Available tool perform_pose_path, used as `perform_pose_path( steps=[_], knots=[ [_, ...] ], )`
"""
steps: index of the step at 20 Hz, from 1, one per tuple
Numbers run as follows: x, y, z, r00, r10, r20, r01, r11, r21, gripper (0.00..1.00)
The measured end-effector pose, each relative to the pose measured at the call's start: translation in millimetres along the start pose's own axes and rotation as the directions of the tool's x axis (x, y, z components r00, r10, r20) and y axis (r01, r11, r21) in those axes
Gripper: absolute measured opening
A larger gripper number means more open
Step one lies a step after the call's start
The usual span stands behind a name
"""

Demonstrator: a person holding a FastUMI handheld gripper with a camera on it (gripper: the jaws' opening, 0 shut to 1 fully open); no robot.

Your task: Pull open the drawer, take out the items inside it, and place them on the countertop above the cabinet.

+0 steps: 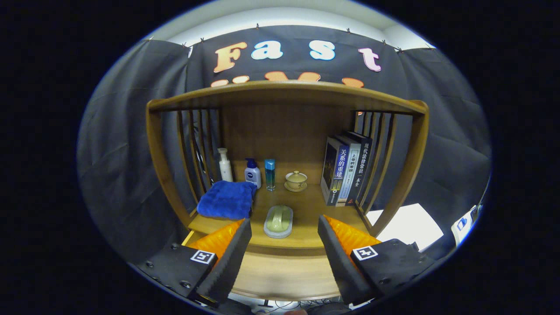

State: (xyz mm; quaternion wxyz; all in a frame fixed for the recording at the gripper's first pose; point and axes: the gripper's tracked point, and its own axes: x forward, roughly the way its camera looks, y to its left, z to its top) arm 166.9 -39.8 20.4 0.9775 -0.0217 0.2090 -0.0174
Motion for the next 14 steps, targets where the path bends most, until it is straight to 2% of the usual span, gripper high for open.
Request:
perform_pose_path(
  steps=[3,7,12,14],
  knots=[
    [-36,-1,-21,0.998,-0.002,0.06,0.003,1.0,-0.006,0.98],
    [-73,28,-54,0.99,0.041,0.135,-0.046,0.998,0.035,0.98],
    [-93,47,-77,0.961,-0.005,0.276,0.01,1.0,-0.015,0.98],
    [-95,60,-96,0.956,0.015,0.294,-0.016,1.0,-0.001,0.98]
  ],
)
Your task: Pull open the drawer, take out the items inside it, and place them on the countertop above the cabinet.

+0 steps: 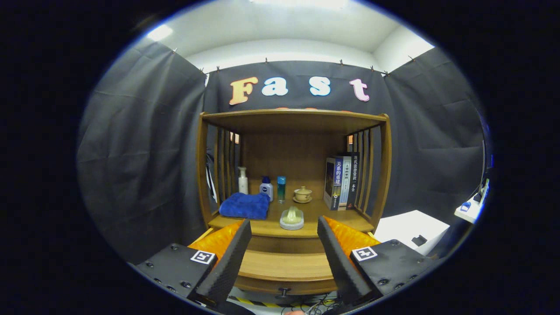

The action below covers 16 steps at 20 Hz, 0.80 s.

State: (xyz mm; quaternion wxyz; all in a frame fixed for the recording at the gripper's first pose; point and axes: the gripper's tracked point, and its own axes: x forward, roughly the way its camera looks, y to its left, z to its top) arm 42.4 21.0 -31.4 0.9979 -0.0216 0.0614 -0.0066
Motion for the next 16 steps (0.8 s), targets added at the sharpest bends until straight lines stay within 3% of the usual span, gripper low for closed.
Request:
perform_pose_path(
  steps=[2,7,16],
  knots=[
    [-3,11,-23,0.999,0.037,0.0,-0.037,0.997,0.073,0.97],
    [9,-20,-94,0.998,-0.021,-0.066,0.03,0.991,0.133,0.98],
    [10,-19,-145,0.998,-0.067,-0.001,0.067,0.997,0.033,0.99]
  ],
)
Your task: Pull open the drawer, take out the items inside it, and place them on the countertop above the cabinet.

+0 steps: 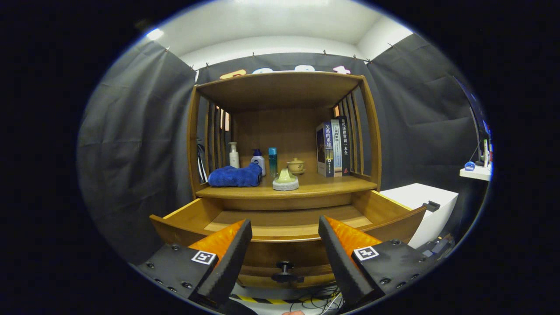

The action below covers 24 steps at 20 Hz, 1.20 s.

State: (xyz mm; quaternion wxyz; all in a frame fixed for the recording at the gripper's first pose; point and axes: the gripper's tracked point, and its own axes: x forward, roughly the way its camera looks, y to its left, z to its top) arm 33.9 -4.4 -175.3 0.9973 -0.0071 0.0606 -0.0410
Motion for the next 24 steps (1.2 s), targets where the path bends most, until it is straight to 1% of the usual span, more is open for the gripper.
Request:
perform_pose_path(
  steps=[3,6,8,14,15,18,20,24],
  knots=[
    [-3,11,-25,1.0,0.019,-0.02,-0.019,1.0,-0.008,0.98],
    [-1,10,-36,1.0,0.008,-0.021,-0.008,1.0,0.01,0.98],
    [4,5,-48,0.999,-0.007,-0.043,0.007,1.0,-0.002,0.98],
    [16,-3,-73,0.996,-0.036,-0.084,0.038,0.999,0.025,0.98],
    [11,-4,-75,0.996,-0.04,-0.081,0.043,0.999,0.032,0.98],
    [23,-7,-70,0.997,-0.044,-0.062,0.045,0.999,0.019,0.98],
    [25,-6,-71,0.996,-0.035,-0.079,0.038,0.999,0.034,0.98],
    [49,-12,-68,0.993,-0.02,-0.119,0.029,0.996,0.079,0.98]
  ],
)
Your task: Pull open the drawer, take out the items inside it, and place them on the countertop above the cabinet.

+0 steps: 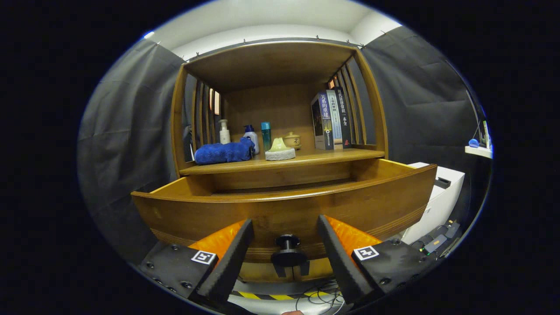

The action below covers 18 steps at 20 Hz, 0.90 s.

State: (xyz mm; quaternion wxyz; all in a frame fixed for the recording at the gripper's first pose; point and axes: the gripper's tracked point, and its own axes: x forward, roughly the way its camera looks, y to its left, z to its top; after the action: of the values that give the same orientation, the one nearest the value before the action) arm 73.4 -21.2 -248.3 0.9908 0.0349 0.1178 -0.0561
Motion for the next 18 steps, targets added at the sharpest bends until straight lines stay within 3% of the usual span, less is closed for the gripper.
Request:
perform_pose_path(
  steps=[18],
  knots=[
    [123,1,24,1.0,-0.008,-0.018,0.008,1.0,-0.01,0.98]
  ],
)
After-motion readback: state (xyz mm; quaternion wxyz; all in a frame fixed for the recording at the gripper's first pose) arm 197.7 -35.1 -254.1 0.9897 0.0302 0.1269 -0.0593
